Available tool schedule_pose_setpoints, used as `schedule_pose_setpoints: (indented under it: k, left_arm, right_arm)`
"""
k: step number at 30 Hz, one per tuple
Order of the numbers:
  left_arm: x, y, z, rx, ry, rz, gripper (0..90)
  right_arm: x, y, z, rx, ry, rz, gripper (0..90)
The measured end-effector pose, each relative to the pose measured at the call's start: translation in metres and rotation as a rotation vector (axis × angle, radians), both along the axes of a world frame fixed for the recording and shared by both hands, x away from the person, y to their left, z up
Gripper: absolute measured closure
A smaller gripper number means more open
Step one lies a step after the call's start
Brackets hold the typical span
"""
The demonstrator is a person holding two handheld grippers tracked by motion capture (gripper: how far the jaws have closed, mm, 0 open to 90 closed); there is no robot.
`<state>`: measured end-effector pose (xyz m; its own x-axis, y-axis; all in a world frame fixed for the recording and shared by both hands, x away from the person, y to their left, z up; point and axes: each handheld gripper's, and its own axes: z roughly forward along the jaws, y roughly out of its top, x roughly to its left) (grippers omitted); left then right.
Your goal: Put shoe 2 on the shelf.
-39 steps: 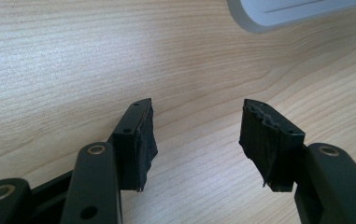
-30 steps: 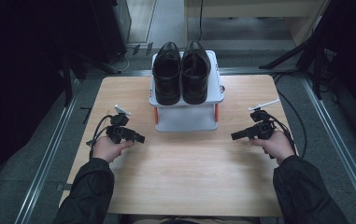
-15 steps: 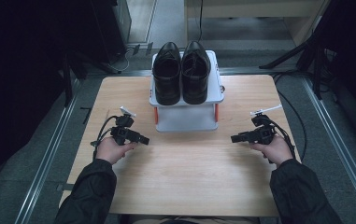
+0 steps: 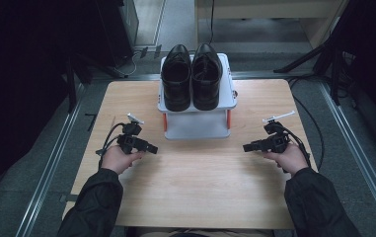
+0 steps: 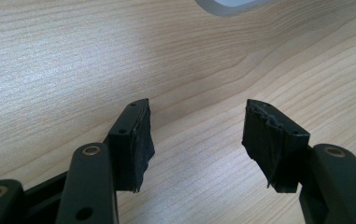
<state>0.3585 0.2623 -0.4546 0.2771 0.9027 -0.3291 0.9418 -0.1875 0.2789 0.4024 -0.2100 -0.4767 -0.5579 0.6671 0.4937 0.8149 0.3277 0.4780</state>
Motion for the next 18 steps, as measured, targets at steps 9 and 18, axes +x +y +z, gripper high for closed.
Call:
schedule_pose_setpoints:
  k: [9,18]
  left_arm:
    - [0.0,-0.0002,-0.0006,0.002,0.001,-0.007,41.7]
    - [-0.0005,-0.0004,0.0003,-0.003,-0.009,-0.009,41.0]
  right_arm:
    - [0.0005,0.0016,-0.0017,-0.016,0.001,0.01,44.7]
    - [-0.0002,0.0029,-0.0012,-0.028,-0.019,0.019,44.5]
